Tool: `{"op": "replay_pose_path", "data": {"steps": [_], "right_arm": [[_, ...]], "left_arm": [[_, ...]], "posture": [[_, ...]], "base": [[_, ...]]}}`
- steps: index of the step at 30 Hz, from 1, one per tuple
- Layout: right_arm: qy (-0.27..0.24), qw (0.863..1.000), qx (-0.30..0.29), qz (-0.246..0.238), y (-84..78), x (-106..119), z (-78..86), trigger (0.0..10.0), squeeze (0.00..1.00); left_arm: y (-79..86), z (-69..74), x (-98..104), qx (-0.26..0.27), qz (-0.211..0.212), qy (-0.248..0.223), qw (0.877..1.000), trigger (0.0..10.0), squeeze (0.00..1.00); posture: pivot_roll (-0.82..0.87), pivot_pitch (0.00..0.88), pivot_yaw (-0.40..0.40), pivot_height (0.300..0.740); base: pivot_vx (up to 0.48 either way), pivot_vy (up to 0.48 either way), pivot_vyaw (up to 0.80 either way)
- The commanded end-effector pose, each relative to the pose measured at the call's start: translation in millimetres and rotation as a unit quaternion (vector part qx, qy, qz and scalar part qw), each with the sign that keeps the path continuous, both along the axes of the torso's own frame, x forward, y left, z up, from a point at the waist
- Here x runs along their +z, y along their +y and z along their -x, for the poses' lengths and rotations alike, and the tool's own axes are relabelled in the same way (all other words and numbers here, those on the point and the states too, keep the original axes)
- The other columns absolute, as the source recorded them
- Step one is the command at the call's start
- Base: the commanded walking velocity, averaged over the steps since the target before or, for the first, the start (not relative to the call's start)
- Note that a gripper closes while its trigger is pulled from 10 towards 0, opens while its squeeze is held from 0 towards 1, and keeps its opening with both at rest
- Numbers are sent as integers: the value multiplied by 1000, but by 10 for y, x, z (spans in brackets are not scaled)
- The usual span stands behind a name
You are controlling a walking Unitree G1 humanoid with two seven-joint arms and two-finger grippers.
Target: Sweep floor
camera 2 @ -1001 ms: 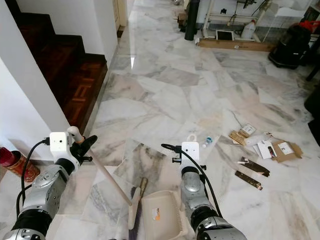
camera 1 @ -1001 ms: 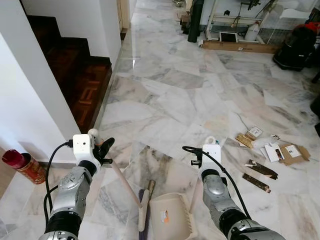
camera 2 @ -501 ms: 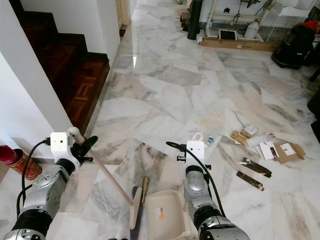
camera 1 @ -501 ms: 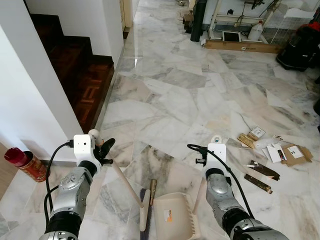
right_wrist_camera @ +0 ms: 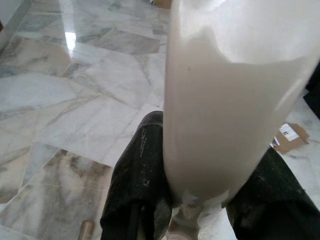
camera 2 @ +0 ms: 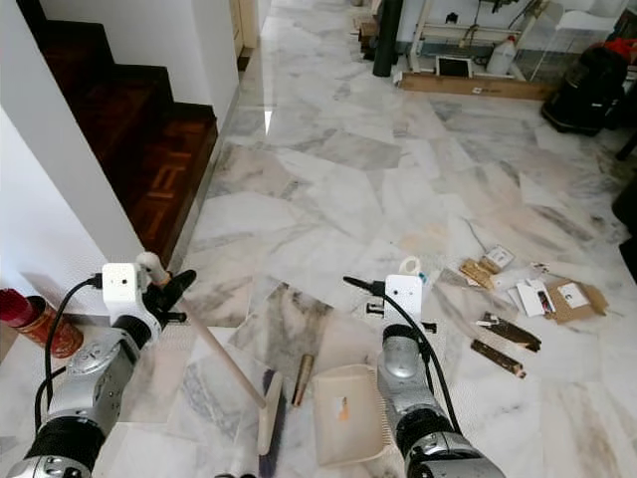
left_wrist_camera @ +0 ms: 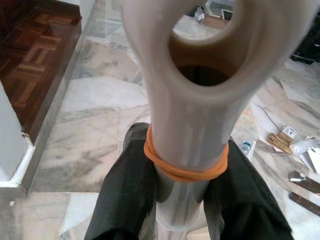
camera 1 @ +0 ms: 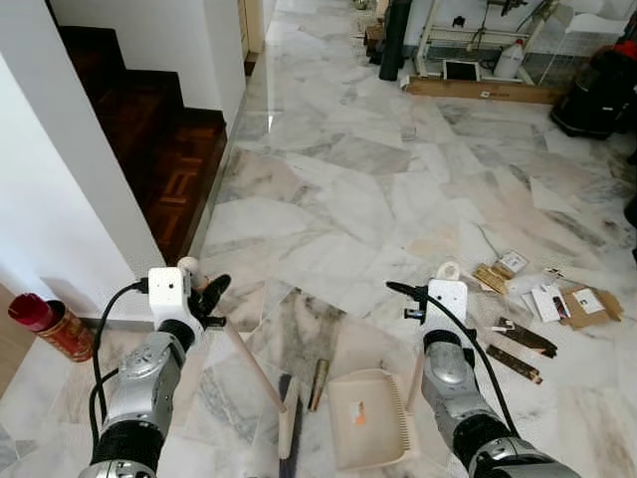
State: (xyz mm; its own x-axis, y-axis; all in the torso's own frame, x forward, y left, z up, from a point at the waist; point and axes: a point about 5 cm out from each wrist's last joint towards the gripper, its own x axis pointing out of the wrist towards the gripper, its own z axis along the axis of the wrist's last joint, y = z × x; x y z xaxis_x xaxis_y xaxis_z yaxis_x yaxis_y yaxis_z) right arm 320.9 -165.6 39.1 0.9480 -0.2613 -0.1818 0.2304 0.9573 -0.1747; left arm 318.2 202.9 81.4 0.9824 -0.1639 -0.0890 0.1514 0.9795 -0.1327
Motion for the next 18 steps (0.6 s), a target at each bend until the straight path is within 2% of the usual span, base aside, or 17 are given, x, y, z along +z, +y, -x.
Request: {"op": "replay_pose_path", "data": {"steps": [1, 11, 18], "right_arm": [[-6, 1000, -12, 12, -44, 27, -10, 10000, 0], [20, 999, -44, -7, -74, -16, -13, 10000, 0], [21, 999, -43, -3, -68, -21, -10, 10000, 0]], "left_arm": [[-8, 18, -52, -2, -10, 13, 1000, 10000, 0], [61, -2, 22, 20, -12, -8, 1000, 10000, 0], [151, -25, 71, 64, -3, -25, 998, 10000, 0]], "posture": [[119, 84, -37, 740], [132, 79, -36, 740], [138, 78, -38, 740]], "base": [[0, 0, 0], [0, 0, 0], [0, 0, 0]]}}
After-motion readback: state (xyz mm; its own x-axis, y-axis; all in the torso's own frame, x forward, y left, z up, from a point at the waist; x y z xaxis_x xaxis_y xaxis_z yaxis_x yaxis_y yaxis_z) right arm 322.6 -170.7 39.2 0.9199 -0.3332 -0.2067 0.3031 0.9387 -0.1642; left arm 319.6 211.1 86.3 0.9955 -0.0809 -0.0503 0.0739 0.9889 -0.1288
